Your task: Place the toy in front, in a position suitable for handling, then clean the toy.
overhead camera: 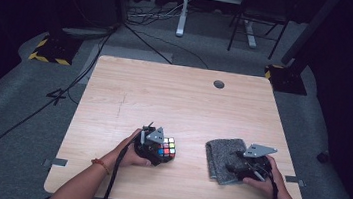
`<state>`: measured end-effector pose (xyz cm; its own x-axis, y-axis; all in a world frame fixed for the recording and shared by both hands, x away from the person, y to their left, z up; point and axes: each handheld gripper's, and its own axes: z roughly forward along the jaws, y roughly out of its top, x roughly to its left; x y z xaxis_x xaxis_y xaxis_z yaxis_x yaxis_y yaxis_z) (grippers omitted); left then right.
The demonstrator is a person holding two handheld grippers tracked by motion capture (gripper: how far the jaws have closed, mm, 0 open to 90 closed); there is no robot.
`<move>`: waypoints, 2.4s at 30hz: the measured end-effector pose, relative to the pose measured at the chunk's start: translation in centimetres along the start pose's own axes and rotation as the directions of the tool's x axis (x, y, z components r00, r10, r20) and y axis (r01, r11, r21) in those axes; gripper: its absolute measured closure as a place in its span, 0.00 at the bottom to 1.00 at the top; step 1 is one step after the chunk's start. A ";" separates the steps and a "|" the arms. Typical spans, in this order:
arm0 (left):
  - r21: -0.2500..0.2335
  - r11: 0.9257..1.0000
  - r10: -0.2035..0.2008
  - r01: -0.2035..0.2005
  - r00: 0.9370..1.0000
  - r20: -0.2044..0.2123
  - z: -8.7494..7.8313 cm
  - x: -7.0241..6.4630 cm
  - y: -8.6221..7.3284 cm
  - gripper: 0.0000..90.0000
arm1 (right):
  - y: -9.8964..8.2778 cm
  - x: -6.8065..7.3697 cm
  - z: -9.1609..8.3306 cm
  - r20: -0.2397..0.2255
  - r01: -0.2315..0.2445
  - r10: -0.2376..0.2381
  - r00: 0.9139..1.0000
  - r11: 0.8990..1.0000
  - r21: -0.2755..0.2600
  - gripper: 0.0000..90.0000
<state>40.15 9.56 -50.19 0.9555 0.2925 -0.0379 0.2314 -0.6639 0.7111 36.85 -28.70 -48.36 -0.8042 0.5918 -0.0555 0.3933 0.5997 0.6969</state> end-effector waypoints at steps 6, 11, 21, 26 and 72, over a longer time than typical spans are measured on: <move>0.015 1.000 -0.007 0.007 0.999 -0.039 0.0 -0.3 0.0 0.30 | -0.1 0.1 0.9 -0.018 0.009 -0.009 1.000 1.000 0.012 0.38; 0.013 1.000 -0.019 0.020 0.998 -0.055 -0.7 -0.8 -0.8 0.29 | -0.8 -0.4 0.9 -0.042 -0.030 0.030 0.999 0.999 -0.011 0.38; 0.008 0.998 -0.054 0.055 0.995 -0.084 -2.3 -2.0 -2.5 0.26 | -0.6 -0.4 0.9 -0.045 -0.030 0.030 0.999 1.000 -0.003 0.42; 0.007 0.998 -0.063 0.064 0.994 -0.092 -2.5 -2.2 -2.8 0.27 | -0.4 -0.3 0.8 -0.047 -0.026 0.026 0.999 1.000 0.003 0.58; -0.012 1.000 -0.008 0.007 0.998 -0.065 -2.1 -1.5 0.5 0.37 | 0.2 -1.0 -0.8 0.003 -0.014 0.015 1.000 0.995 -0.101 0.90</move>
<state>38.42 10.21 -48.31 0.9397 0.3419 0.0018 0.2363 -0.6534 0.7192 37.43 -29.61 -47.59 -0.7969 0.6022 -0.0473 0.3577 0.5334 0.7665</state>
